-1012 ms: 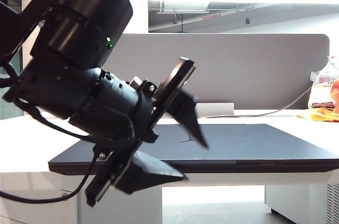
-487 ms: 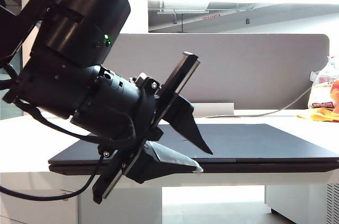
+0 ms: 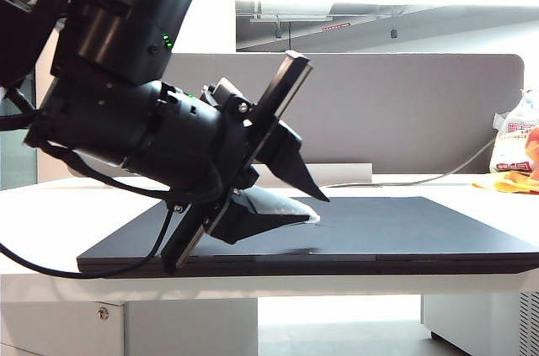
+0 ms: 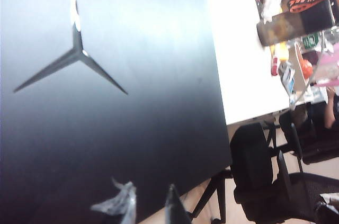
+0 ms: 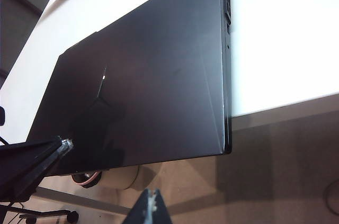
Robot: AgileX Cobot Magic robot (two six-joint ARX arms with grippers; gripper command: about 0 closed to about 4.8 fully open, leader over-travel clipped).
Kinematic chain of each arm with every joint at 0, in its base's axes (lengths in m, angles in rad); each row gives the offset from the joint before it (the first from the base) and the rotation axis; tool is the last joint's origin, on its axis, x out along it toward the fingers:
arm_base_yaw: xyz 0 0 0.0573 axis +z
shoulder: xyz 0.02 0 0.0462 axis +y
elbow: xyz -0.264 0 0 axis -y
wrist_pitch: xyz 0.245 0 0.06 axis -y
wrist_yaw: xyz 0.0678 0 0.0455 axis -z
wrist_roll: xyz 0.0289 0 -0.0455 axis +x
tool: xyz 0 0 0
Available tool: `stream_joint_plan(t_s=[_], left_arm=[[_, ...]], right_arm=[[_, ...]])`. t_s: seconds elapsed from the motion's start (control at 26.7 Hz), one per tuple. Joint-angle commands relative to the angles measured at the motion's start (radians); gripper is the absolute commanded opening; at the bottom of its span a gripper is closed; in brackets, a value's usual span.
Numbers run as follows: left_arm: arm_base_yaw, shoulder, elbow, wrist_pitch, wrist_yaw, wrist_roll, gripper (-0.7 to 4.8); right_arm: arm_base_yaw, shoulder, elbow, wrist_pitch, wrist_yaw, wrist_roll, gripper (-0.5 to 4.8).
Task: Open the lid of the laptop and use the keypad to enter the password "123".
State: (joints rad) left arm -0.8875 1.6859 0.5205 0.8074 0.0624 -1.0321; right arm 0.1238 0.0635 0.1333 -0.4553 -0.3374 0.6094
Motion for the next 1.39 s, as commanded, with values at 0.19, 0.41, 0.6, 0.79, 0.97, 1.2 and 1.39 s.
stream_joint_plan(t_s=[0.19, 0.41, 0.6, 0.79, 0.97, 1.2, 1.39], left_arm=[[0.006, -0.065, 0.000, -0.018, 0.011, 0.128, 0.73], [0.007, -0.212, 0.000, -0.260, -0.082, 0.293, 0.73], [0.005, -0.362, 0.001, -0.461, -0.111, 0.416, 0.48], [0.005, -0.537, 0.002, -0.620, -0.111, 0.461, 0.16], [0.005, -0.662, 0.082, -0.846, -0.110, 0.541, -0.06], [0.005, -0.701, 0.306, -1.154, -0.103, 0.649, -0.06], [0.005, -0.702, 0.422, -1.255, -0.069, 0.693, -0.06]], right_arm=[[0.001, 0.002, 0.004, 0.005, -0.058, 0.027, -0.05], [0.001, 0.002, 0.004, 0.004, -0.054, 0.066, -0.05], [0.001, 0.002, 0.004, 0.007, -0.090, 0.127, -0.05], [0.001, 0.002, 0.005, 0.018, -0.113, 0.158, -0.05], [0.001, 0.002, 0.006, 0.029, -0.144, 0.182, -0.05], [0.056, 0.002, 0.007, 0.072, -0.162, 0.220, -0.05], [0.158, 0.002, 0.039, 0.072, -0.130, 0.229, -0.06]])
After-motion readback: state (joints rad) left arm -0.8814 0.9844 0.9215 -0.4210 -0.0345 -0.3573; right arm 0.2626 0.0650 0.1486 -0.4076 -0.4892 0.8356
